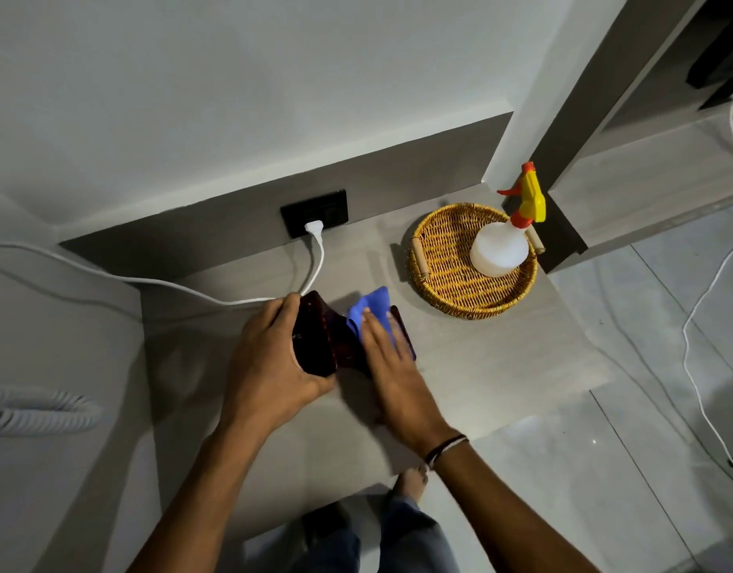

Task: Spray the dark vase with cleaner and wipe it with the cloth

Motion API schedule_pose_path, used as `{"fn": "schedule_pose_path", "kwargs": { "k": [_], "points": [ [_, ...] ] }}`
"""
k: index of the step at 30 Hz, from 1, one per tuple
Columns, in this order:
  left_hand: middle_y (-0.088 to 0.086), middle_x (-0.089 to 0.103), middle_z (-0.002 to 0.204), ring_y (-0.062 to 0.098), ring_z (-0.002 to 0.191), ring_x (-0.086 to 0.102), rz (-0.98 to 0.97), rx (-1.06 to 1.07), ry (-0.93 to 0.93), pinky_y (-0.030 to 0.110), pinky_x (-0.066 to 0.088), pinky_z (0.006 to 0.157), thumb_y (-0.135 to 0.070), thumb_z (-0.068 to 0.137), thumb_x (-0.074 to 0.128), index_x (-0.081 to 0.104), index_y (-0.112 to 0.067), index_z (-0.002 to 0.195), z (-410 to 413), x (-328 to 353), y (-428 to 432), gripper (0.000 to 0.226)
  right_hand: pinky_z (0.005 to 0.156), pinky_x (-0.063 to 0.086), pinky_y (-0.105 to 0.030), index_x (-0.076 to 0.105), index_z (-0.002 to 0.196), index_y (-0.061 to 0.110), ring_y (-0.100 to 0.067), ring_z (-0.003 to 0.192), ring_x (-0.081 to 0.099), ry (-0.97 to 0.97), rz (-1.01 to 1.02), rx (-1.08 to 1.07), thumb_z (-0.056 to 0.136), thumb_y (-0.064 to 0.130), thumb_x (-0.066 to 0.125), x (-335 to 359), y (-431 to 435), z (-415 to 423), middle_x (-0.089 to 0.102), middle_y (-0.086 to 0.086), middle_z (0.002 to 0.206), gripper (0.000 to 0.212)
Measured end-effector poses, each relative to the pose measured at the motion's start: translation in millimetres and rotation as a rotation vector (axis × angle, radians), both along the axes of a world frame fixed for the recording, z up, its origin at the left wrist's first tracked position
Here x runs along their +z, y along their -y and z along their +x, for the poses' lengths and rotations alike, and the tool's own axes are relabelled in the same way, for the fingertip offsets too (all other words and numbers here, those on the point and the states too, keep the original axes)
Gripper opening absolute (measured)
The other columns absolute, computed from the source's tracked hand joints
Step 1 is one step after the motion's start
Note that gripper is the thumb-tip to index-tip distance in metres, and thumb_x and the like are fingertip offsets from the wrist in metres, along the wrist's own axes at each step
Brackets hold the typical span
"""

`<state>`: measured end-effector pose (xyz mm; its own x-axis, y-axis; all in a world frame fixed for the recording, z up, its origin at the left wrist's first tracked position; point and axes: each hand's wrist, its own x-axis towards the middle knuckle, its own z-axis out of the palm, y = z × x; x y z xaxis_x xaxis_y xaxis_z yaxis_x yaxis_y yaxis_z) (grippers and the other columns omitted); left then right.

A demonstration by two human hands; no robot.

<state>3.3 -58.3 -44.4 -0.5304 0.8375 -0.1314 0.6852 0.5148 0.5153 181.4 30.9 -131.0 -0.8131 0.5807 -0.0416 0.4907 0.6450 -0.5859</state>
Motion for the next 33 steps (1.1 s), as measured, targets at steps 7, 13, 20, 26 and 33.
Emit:
{"fn": "schedule_pose_path", "kwargs": {
  "k": [7,13,20,26,33],
  "points": [
    [0.004,0.059,0.133,0.029,0.119,0.057,-0.099,-0.048,-0.164,0.044,0.056,0.099,-0.044,0.049,0.096,0.055,-0.014,0.146,24.6,20.4,-6.6,0.109,0.128,0.037,-0.051,0.037,0.164,0.008,-0.040,0.154,0.044,0.025,-0.036,-0.149,0.085,-0.021,0.062,2.4,-63.7,41.1,0.039,-0.018,0.170,0.088],
    [0.009,0.064,0.138,0.034,0.126,0.060,-0.235,-0.007,-0.258,0.050,0.052,0.109,-0.046,0.049,0.099,0.058,-0.010,0.149,31.9,30.5,-14.1,0.114,0.123,0.039,-0.052,0.041,0.162,0.006,-0.041,0.151,0.048,-0.034,0.055,-0.244,0.077,-0.028,0.061,23.9,-94.2,60.0,0.045,-0.018,0.166,0.094],
    [0.010,0.062,0.144,0.036,0.131,0.060,-0.241,0.010,-0.246,0.050,0.051,0.110,-0.047,0.050,0.099,0.058,-0.009,0.149,33.2,26.5,-29.3,0.114,0.125,0.034,-0.059,0.027,0.167,0.005,-0.048,0.161,0.024,0.088,0.285,-0.159,0.082,-0.022,0.073,20.5,-168.0,24.2,0.027,-0.017,0.175,0.100],
    [0.005,0.054,0.150,0.032,0.138,0.052,-0.218,0.053,-0.231,0.045,0.046,0.116,-0.047,0.054,0.095,0.051,-0.013,0.155,37.9,25.9,-42.0,0.115,0.135,0.006,-0.052,0.004,0.170,0.005,-0.047,0.165,-0.002,0.435,0.179,0.015,0.115,0.018,0.038,-32.8,-209.1,6.1,0.000,-0.018,0.180,0.066],
    [0.007,0.049,0.155,0.034,0.147,0.045,-0.211,0.009,-0.248,0.046,0.040,0.123,-0.052,0.058,0.095,0.043,-0.014,0.159,40.0,17.1,-35.5,0.120,0.136,0.002,-0.053,0.002,0.170,0.007,-0.044,0.165,-0.012,0.454,0.119,0.066,0.117,0.036,0.031,-48.6,-212.6,9.9,-0.008,-0.014,0.180,0.068]
  ]
}}
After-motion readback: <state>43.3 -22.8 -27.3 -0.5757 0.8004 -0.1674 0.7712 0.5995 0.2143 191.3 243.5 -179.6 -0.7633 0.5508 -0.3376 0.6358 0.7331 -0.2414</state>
